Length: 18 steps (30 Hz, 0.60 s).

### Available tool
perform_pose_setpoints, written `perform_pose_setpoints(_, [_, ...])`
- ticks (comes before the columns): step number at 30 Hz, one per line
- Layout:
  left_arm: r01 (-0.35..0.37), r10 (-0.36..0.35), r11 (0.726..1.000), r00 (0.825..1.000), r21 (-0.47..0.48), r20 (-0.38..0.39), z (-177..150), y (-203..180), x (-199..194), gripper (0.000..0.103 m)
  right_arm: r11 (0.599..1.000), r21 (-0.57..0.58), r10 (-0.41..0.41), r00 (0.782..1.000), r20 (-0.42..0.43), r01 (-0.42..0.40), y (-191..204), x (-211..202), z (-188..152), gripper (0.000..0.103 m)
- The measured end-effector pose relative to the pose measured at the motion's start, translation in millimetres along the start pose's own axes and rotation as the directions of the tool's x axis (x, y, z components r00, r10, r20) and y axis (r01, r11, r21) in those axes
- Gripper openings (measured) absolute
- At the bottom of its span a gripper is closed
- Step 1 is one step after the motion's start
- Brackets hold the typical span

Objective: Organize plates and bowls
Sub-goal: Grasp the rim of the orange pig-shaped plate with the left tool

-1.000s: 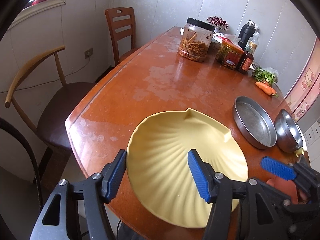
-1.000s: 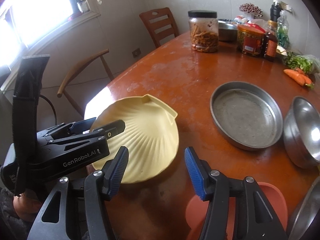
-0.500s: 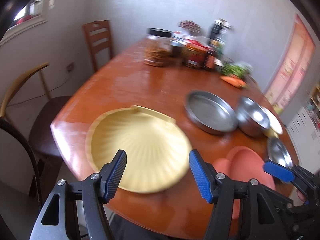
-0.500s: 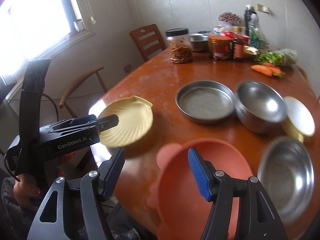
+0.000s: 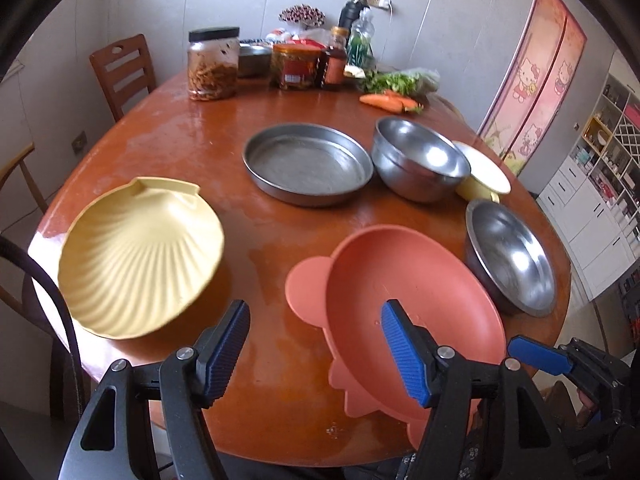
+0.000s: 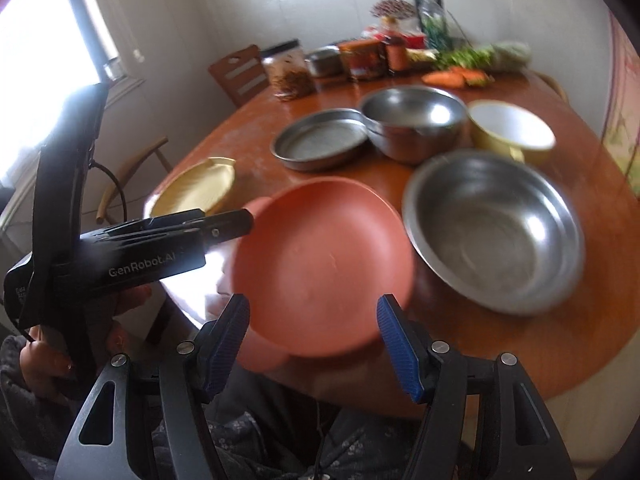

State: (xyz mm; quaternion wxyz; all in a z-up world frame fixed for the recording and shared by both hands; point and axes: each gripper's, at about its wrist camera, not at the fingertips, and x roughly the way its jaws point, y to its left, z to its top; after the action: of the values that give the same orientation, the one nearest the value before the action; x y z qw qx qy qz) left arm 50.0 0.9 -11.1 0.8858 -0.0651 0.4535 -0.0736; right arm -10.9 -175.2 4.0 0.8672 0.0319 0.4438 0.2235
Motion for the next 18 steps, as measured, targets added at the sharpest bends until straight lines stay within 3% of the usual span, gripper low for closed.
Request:
perform_pose_setpoints(8, [0.011,-0.011,1.000,0.998,0.003,-0.066,-7,-6,17,0.068,0.999,0.044,-0.017,1.000,-0.012,0.018,-13,-1,-6,0.068])
perform_pose_setpoints(18, [0.120,-0.120,0.993,0.989,0.001,-0.092,-13,-12,22,0.068,0.999,0.031,-0.037,0.999,-0.040,0.038,-11,17,-3,0.068])
